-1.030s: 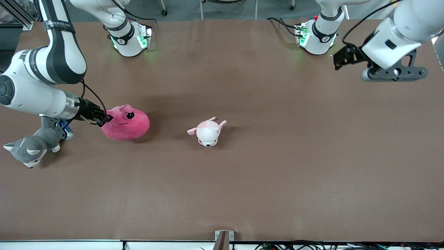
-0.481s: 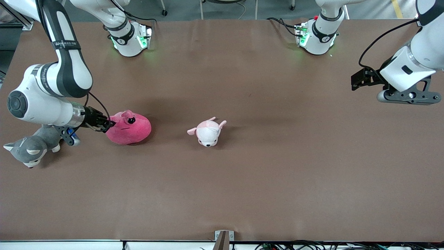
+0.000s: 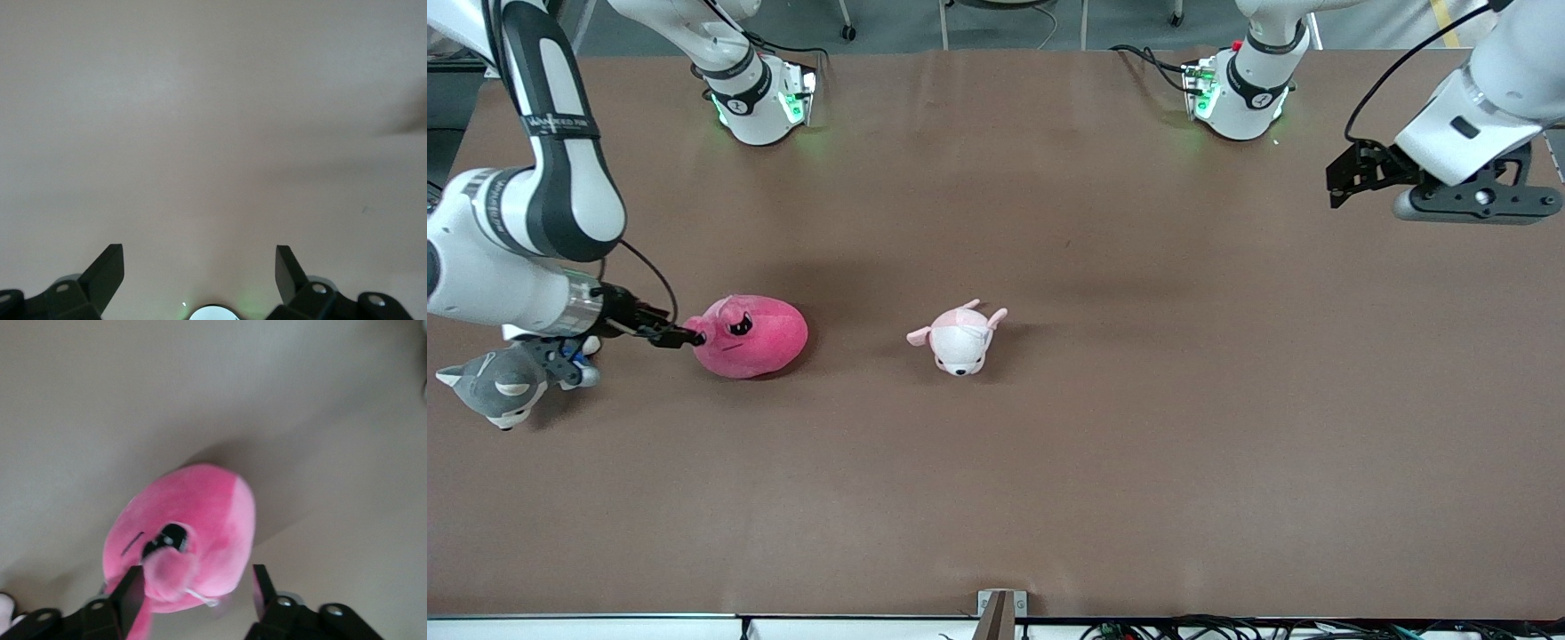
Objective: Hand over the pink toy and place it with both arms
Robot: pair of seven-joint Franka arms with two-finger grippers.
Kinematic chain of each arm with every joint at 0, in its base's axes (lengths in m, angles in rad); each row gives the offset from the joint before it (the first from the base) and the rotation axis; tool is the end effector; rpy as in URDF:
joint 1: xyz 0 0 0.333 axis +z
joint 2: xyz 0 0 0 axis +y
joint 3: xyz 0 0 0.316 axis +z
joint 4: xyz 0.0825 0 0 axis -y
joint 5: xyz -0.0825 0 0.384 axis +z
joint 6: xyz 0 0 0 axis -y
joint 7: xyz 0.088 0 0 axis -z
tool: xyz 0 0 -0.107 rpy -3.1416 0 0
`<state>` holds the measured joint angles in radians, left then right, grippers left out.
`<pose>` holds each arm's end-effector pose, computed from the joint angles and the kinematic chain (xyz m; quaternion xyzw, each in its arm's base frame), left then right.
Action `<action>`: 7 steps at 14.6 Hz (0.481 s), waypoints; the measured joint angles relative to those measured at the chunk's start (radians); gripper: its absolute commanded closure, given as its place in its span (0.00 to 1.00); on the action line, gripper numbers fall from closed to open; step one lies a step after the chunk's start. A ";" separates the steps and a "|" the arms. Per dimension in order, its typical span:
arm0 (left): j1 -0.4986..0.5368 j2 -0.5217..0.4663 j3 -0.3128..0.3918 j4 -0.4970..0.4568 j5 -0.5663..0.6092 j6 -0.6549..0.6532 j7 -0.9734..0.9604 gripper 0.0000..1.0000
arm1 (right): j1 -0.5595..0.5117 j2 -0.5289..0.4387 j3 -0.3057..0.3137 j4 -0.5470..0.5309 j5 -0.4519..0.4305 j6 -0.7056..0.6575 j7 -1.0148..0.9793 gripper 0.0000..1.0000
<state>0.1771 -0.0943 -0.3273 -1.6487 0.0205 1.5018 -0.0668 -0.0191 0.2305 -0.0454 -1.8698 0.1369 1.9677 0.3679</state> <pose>0.5120 -0.0835 0.6300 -0.9985 0.0401 0.0259 0.0283 0.5984 -0.0286 0.3819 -0.9661 0.2432 0.0736 0.0454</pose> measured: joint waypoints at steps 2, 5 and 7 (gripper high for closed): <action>0.027 0.000 0.009 0.032 0.000 -0.018 0.009 0.00 | 0.000 -0.004 0.002 0.069 -0.047 -0.027 -0.076 0.00; 0.048 0.001 0.012 0.061 -0.006 -0.023 0.036 0.00 | 0.000 -0.011 0.005 0.175 -0.109 -0.088 -0.241 0.00; 0.049 0.007 0.013 0.067 -0.009 -0.023 0.067 0.00 | -0.002 -0.013 0.005 0.235 -0.141 -0.143 -0.327 0.00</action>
<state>0.2258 -0.0872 -0.3140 -1.5815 0.0114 1.4789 0.0006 -0.0206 0.2178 -0.0405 -1.6345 -0.0045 1.8250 0.0414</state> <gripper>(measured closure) 0.000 0.000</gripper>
